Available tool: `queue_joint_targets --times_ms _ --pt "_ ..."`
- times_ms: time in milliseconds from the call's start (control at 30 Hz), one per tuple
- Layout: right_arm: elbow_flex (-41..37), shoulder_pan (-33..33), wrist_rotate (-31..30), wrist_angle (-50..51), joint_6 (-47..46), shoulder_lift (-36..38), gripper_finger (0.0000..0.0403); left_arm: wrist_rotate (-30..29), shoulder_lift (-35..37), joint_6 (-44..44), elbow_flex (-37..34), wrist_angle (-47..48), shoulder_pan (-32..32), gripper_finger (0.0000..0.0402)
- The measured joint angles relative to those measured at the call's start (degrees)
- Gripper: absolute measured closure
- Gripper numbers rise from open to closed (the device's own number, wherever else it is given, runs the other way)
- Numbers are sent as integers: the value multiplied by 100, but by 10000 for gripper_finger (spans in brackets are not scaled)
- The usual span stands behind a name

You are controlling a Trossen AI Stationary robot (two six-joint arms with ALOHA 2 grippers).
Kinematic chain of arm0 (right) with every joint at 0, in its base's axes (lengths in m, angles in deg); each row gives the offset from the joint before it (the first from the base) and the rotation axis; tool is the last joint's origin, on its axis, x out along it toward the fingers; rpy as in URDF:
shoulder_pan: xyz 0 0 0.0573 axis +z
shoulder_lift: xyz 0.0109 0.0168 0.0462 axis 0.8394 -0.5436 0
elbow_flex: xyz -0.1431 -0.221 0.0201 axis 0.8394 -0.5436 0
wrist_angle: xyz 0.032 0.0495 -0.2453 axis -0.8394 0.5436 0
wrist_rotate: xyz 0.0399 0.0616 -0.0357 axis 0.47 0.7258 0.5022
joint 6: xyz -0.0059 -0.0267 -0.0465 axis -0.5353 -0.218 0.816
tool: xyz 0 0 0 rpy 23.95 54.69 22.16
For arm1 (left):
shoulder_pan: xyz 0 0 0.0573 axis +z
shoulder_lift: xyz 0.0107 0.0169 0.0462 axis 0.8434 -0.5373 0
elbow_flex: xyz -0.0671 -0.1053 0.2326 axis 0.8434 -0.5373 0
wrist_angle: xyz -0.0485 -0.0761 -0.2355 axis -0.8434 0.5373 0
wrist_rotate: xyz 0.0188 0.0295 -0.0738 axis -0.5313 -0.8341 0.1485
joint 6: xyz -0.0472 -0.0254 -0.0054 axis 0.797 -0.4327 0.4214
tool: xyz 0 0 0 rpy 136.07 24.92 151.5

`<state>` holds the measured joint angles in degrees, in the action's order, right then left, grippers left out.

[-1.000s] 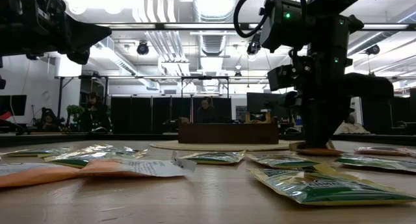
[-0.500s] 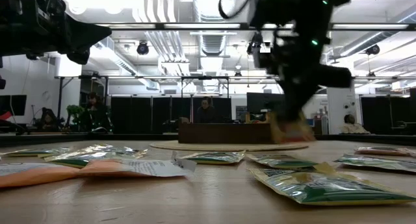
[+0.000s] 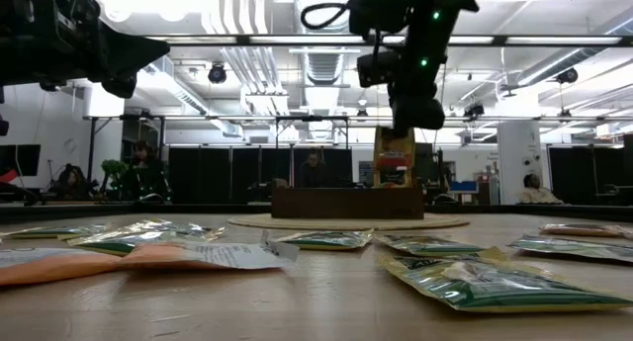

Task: Pick & Place Tea
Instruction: Put the orange tea bag into the right section of wooden organizer

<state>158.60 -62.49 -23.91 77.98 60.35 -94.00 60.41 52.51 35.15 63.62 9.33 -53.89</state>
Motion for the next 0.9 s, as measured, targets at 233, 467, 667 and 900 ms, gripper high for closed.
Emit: queue_joint_targets --times_ms 233,467,667,900 --pt "-208 -206 -66 -540 417 -1 394 0 0 0 0 -1 0 402" --pt "-522 -205 -47 -955 587 0 394 0 0 1 0 -1 0 402" --pt "-734 -211 -13 -1224 598 -2 394 -1 0 1 0 -1 -1 402" --pt "-950 -227 -4 -1318 621 0 394 -1 0 2 0 -1 0 402"
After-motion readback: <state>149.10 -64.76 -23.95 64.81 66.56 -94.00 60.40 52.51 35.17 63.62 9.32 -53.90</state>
